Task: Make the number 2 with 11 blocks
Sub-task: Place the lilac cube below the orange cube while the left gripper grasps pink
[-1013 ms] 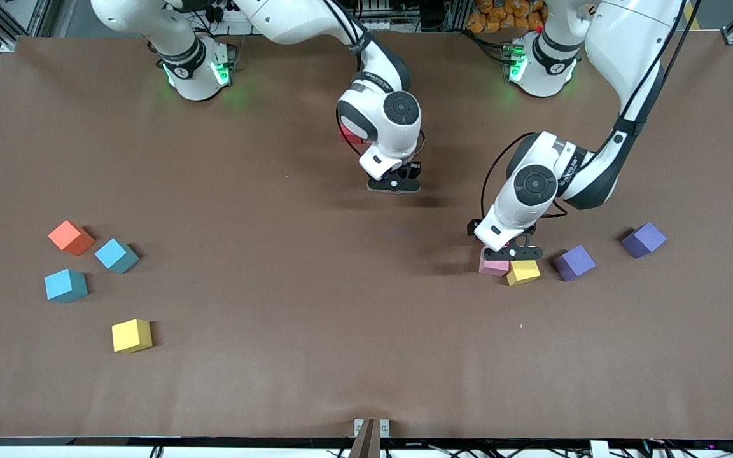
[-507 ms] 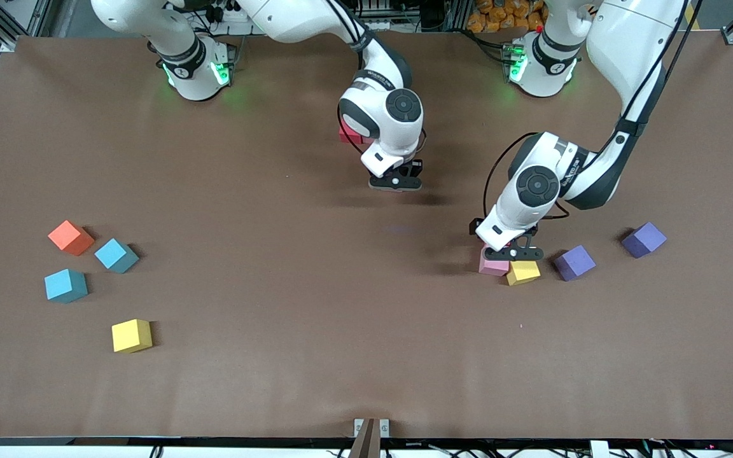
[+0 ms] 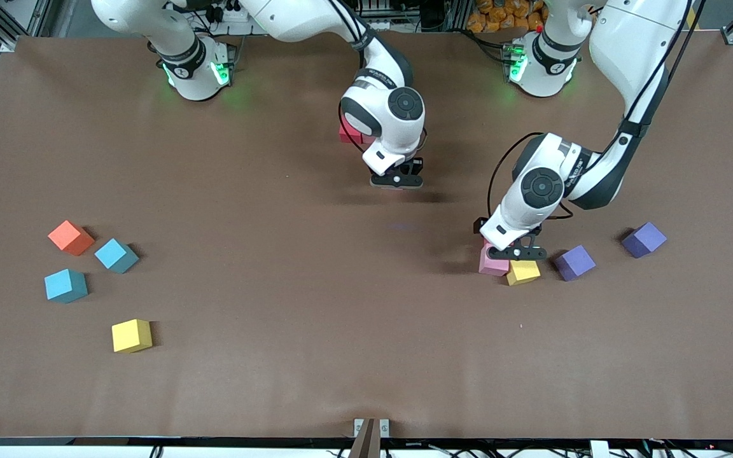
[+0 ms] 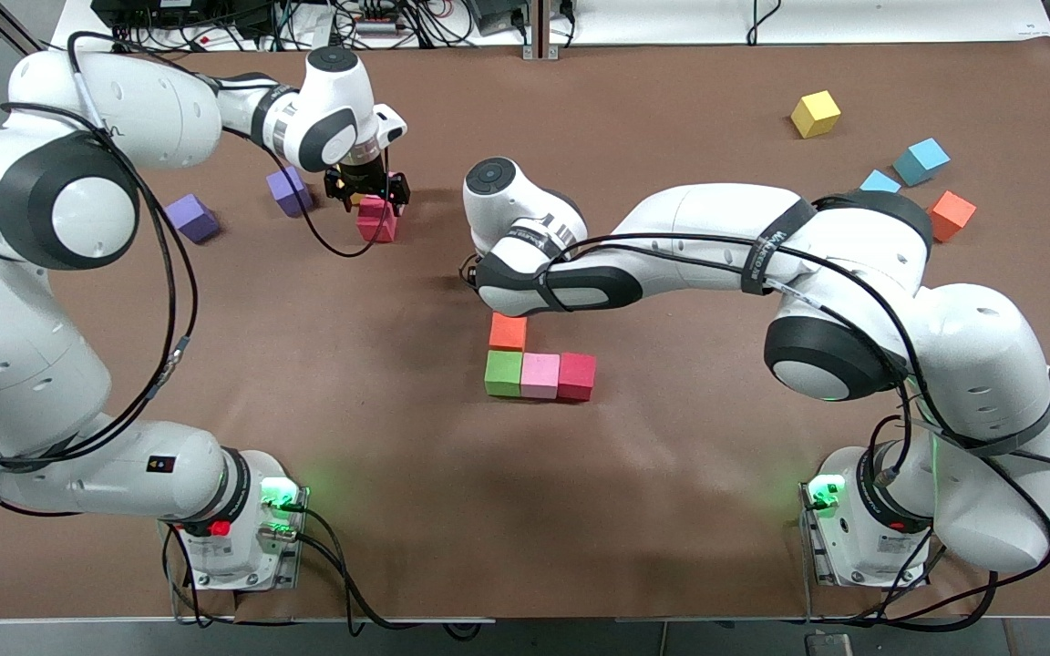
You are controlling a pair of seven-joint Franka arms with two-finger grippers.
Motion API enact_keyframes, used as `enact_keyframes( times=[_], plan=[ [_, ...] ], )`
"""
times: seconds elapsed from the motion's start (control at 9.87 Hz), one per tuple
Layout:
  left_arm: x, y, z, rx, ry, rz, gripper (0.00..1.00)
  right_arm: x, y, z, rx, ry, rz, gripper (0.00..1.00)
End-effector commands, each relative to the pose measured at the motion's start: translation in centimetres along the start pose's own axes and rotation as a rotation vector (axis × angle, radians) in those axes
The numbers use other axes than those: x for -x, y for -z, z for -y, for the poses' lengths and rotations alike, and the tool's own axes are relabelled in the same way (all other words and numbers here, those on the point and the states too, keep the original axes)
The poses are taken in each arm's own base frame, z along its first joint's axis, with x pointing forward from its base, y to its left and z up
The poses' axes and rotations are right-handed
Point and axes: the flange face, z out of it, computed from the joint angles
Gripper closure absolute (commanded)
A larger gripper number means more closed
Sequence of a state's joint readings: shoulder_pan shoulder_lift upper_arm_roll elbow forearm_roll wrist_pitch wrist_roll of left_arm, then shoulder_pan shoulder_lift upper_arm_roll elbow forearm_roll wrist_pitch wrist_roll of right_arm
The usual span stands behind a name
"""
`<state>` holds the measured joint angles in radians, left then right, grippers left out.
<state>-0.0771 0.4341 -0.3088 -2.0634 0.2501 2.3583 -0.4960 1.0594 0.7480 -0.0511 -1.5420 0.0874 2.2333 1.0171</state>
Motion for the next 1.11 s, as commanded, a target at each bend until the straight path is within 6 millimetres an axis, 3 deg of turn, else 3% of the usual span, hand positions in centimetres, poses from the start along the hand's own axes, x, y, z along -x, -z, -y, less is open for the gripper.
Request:
enact_keyframes(
  times=[0.0, 0.1, 0.2, 0.3, 0.41, 0.61, 0.81, 0.91, 1.01],
  plan=[
    [0.4, 0.0, 0.5, -0.009, -0.019, -0.017, 0.0, 0.6, -0.5, 0.1, 0.024, -0.013, -0.019, 0.83],
    [0.4, -0.1, 0.5, -0.009, -0.019, -0.015, 0.0, 0.7, -0.6, 0.2, 0.024, -0.012, -0.019, 0.82],
    [0.4, -0.1, 0.5, -0.008, -0.019, -0.016, 0.0, 0.7, -0.6, 0.2, 0.024, -0.011, -0.018, 0.68],
    [0.4, -0.1, 0.5, -0.009, -0.019, -0.015, 0.0, 0.6, -0.6, 0.1, 0.024, -0.013, -0.019, 0.23],
    [0.4, -0.2, 0.5, -0.009, -0.02, -0.014, 0.03, 0.6, -0.6, 0.1, 0.024, -0.013, -0.019, 0.0],
    [0.4, -0.4, 0.5, -0.009, -0.02, -0.011, 0.04, 0.5, -0.5, 0.1, 0.023, -0.018, -0.016, 0.0],
    [0.3, -0.6, 0.4, -0.007, -0.02, -0.009, 0.21, -0.5, 0.5, -0.4, 0.012, -0.04, -0.009, 0.0],
    [0.3, -0.7, 0.4, -0.006, -0.02, -0.009, 0.22, -0.9, 1.5, -0.6, 0.009, -0.037, -0.007, 0.0],
    [0.3, -1.0, 0.3, -0.002, -0.024, -0.011, 0.32, -1.8, 2.9, -1.3, 0.016, -0.044, 0.0, 0.0]
  ],
)
